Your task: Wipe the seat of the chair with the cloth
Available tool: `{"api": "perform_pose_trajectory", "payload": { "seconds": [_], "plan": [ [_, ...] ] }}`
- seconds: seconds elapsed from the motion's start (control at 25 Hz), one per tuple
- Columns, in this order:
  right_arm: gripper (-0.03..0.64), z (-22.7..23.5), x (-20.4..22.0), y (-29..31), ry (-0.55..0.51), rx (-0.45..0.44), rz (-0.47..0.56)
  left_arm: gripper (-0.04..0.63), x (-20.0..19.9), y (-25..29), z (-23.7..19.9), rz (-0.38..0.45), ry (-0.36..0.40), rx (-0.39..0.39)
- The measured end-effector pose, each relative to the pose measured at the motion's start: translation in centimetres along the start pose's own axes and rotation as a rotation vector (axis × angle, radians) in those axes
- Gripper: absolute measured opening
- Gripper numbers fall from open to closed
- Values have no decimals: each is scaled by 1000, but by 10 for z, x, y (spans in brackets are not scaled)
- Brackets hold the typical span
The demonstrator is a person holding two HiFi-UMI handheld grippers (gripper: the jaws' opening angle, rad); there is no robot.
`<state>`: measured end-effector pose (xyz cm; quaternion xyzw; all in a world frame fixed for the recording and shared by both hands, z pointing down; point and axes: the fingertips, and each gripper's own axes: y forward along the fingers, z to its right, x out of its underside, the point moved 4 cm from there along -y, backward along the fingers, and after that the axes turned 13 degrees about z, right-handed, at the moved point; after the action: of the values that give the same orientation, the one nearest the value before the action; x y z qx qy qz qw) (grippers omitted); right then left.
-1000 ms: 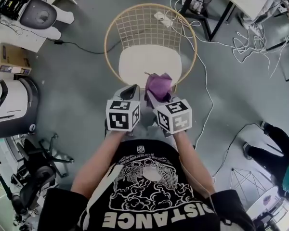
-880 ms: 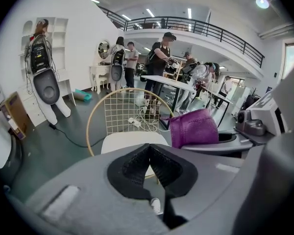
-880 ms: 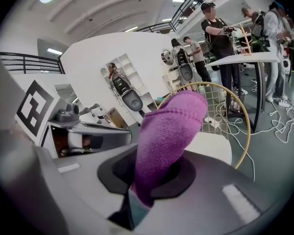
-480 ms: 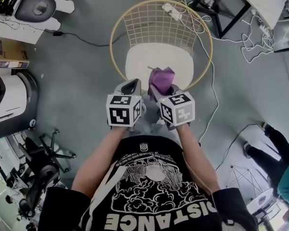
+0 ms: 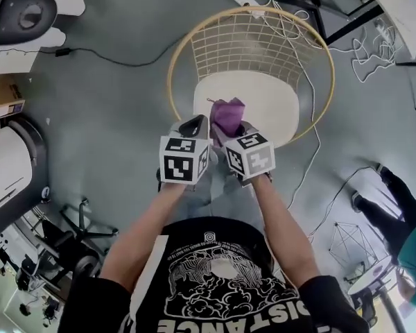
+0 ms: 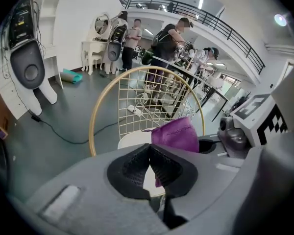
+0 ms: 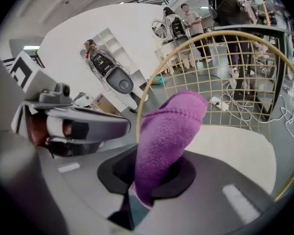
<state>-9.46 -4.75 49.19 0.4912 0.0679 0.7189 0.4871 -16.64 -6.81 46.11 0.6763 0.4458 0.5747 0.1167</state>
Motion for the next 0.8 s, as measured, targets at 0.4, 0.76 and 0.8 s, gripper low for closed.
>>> {"api": "perform_pose_trajectory", "payload": {
  "seconds": [0.4, 0.76, 0.8],
  "plan": [
    [58, 19, 4, 103, 65, 9, -90, 0, 16, 43, -56, -76, -38, 37],
    [58, 18, 17, 166, 79, -34, -90, 2, 18, 44, -92, -66, -44, 12],
    [58, 23, 19, 168, 89, -37, -87, 1, 20, 46, -90, -67, -48, 1]
  ]
}}
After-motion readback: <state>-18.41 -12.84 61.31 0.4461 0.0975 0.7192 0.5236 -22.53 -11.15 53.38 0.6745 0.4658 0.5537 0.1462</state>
